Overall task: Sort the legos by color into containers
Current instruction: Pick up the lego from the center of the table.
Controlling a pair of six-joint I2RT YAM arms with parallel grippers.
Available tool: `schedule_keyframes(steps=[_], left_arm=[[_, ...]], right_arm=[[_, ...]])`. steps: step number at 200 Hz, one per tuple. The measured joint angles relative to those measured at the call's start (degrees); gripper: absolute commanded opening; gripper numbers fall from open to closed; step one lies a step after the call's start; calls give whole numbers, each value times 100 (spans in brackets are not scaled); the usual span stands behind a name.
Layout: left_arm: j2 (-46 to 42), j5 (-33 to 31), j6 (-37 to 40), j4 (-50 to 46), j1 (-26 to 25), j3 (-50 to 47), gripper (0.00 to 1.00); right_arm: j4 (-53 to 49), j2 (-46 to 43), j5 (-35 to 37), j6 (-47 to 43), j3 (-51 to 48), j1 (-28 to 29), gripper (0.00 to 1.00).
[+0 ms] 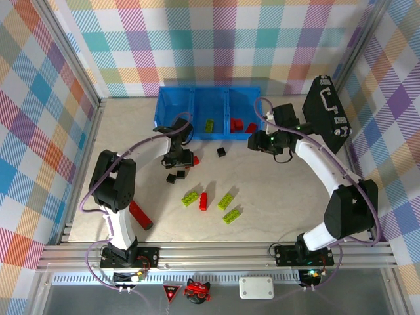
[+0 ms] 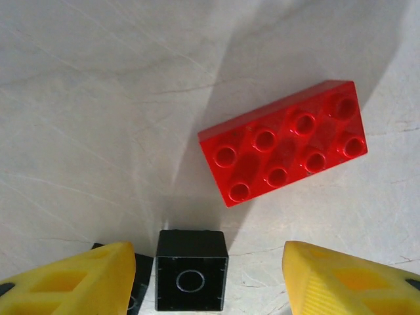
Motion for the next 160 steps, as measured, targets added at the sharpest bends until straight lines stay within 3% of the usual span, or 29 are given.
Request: schedule_keyframes(steps=[68, 160], left_arm=[[101, -146, 9, 0, -24, -107, 55], [107, -149, -9, 48, -24, -481, 36]], right_arm=[[15, -142, 4, 101, -15, 59, 52], [17, -164, 2, 166, -92, 63, 51]])
